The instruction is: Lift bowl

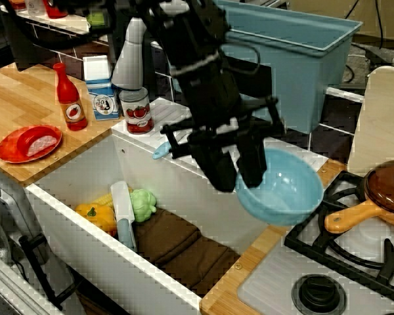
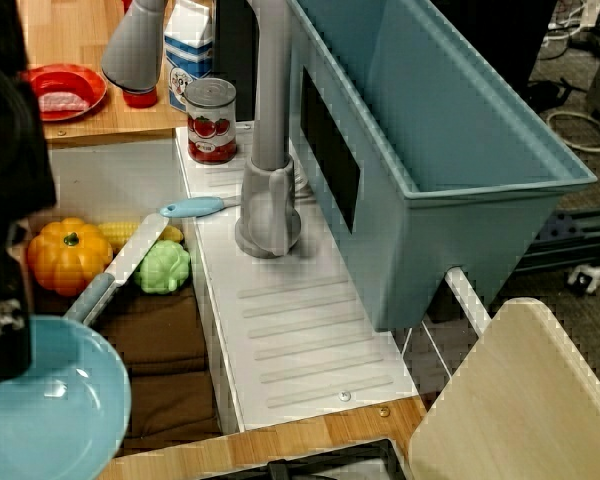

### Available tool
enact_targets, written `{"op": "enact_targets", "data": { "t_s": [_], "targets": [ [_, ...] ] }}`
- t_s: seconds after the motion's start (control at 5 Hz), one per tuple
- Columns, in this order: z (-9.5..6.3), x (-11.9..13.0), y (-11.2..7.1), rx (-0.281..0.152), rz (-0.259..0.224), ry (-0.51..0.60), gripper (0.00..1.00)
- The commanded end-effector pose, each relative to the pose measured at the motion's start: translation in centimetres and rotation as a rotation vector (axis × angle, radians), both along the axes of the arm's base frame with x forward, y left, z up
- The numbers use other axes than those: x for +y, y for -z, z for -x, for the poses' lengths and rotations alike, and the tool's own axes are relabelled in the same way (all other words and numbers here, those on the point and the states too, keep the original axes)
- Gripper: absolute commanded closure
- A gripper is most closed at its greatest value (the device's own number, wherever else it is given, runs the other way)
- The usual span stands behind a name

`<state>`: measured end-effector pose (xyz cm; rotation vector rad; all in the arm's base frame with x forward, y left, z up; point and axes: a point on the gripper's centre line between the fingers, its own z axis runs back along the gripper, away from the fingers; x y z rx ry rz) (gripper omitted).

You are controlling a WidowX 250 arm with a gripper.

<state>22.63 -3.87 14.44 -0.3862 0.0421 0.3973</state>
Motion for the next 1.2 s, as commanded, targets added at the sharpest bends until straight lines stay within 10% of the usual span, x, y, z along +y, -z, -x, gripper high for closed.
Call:
{"op": "enact_targets", "data": {
  "t_s": [0.0,1.0],
  "targets": [
    [0.4,-1.2,-4.6,-0.090,0.016,0.028,1.00],
    [1.2,-0.5,-12.6,-0.133,0.120,0.065,1.00]
  ]
}}
